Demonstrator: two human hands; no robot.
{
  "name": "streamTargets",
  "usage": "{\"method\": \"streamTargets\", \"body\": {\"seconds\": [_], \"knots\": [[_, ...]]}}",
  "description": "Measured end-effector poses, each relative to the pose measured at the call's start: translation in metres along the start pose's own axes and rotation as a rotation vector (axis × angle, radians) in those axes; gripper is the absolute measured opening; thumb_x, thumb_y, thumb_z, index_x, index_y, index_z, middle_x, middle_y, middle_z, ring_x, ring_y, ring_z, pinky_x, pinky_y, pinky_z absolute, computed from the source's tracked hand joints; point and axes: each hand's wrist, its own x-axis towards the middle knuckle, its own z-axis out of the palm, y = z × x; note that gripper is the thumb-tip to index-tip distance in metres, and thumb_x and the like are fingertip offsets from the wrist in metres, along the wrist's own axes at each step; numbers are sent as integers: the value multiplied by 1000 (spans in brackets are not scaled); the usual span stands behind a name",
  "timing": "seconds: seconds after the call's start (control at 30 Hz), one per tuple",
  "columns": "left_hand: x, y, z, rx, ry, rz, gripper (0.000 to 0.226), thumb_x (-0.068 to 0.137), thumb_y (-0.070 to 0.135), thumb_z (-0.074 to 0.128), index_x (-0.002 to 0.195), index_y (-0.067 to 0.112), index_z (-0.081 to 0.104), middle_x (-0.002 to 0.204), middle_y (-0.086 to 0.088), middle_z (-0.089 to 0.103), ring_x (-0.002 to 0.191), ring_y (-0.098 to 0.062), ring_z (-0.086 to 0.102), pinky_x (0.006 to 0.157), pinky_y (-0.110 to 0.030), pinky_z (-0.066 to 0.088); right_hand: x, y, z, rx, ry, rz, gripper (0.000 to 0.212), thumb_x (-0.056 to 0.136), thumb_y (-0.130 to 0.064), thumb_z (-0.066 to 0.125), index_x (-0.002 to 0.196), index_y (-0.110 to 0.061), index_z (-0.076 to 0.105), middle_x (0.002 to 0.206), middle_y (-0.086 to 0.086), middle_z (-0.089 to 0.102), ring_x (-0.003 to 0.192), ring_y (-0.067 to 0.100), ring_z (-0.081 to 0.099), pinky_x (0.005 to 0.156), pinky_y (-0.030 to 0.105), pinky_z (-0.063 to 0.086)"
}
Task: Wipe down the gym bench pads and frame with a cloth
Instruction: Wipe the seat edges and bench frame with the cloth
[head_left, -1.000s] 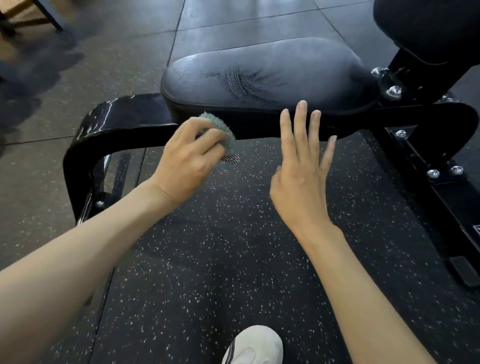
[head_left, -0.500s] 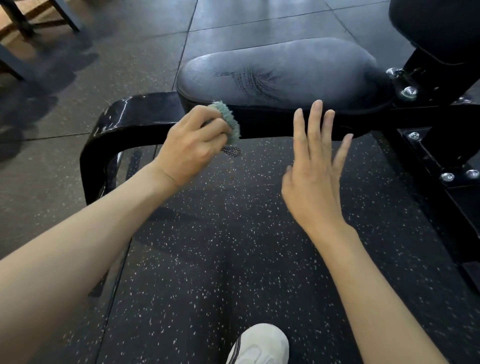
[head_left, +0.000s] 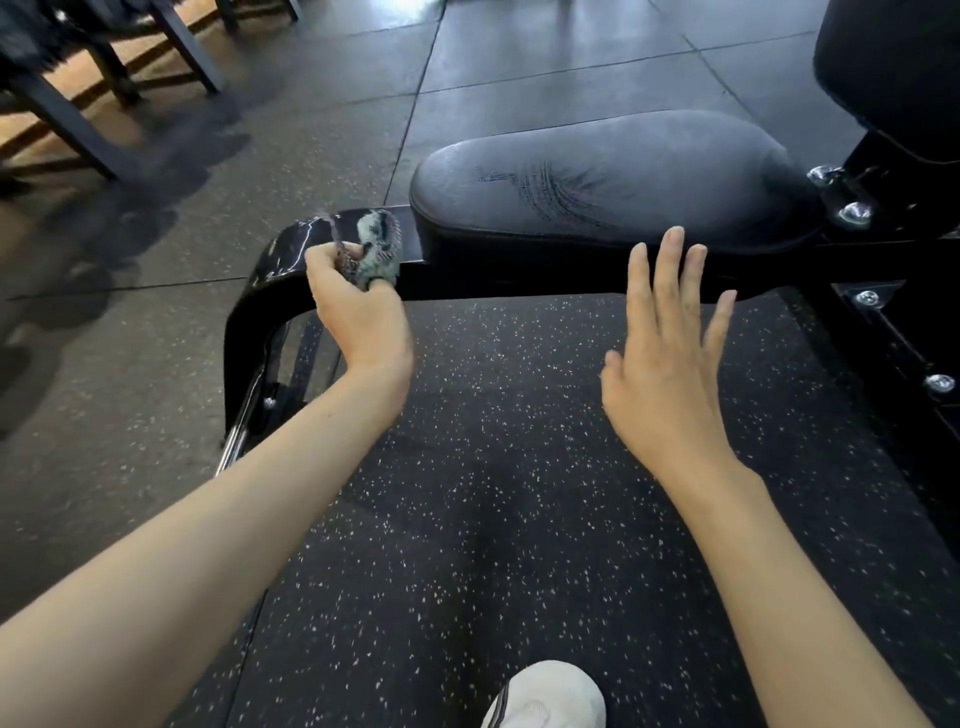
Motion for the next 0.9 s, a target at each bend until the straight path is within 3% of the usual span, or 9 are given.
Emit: {"method": "streamTargets", "body": {"seconds": [0.13, 0.23, 0.37, 0.47, 0.57, 0.63, 0.73, 0.8, 0.9], "knots": [[1, 5, 15, 36, -93, -102, 31, 83, -9, 53, 107, 9, 51, 98, 0, 57, 79, -8, 53, 63, -8, 42, 0, -2, -4, 31, -28, 1, 87, 91, -4, 51, 153, -12, -9, 158, 8, -24, 145, 24, -23, 116, 49, -14], [-8, 10, 29, 110, -108, -155, 46, 79, -11, 45, 121, 5, 53, 113, -10, 58, 93, -19, 56, 68, -7, 42, 0, 0, -8, 37, -54, -10, 87, 92, -6, 52, 153, -11, -8, 158, 8, -24, 145, 24, -24, 117, 50, -13], [-17, 17, 31, 106, -91, -140, 47, 74, -17, 36, 114, 4, 52, 114, -13, 56, 88, -16, 49, 61, 0, 37, -1, 1, -11, 78, -76, -9, 86, 92, -6, 52, 154, -13, -8, 158, 6, -26, 145, 21, -25, 117, 48, -15], [-41, 14, 25, 99, -209, -2, 41, 72, -20, 38, 100, 8, 48, 106, -14, 55, 84, -14, 47, 62, -6, 39, 0, 1, -9, 88, -68, -5, 87, 91, -4, 52, 153, -13, -8, 158, 5, -26, 144, 20, -26, 116, 47, -16], [-62, 18, 22, 88, -343, 259, 42, 71, -21, 45, 101, 6, 56, 100, -8, 55, 83, -9, 47, 72, -6, 36, -1, 2, -8, 83, -62, -10, 88, 90, -2, 52, 154, -13, -8, 158, 4, -26, 144, 20, -26, 116, 47, -15], [-51, 23, 23, 28, -199, 252, 41, 69, -23, 44, 99, 3, 56, 98, -6, 50, 82, -6, 46, 75, -5, 36, -1, 4, -10, 75, -70, -15, 87, 91, -2, 51, 154, -13, -8, 157, 2, -27, 143, 18, -27, 116, 47, -15], [-31, 28, 27, 14, 55, 25, 47, 67, -24, 35, 105, 0, 50, 104, -6, 42, 88, -15, 44, 74, -4, 37, -2, 8, -14, 80, -97, -19, 86, 92, -5, 51, 153, -15, -9, 156, -1, -28, 142, 14, -28, 116, 48, -15], [-37, 27, 34, 46, 49, -44, 50, 68, -23, 33, 107, 6, 47, 107, -4, 38, 98, -20, 45, 75, -7, 39, -2, 9, -17, 109, -112, -22, 85, 93, -5, 50, 154, -15, -8, 156, -3, -28, 141, 11, -29, 117, 46, -14], [-63, 29, 48, 69, -76, 14, 43, 73, -19, 43, 106, 9, 45, 108, -3, 39, 104, -26, 47, 82, -23, 43, -3, 10, -19, 172, -86, -24, 81, 93, -4, 49, 154, -14, -2, 158, -2, -25, 143, 11, -26, 118, 43, -12]]}}
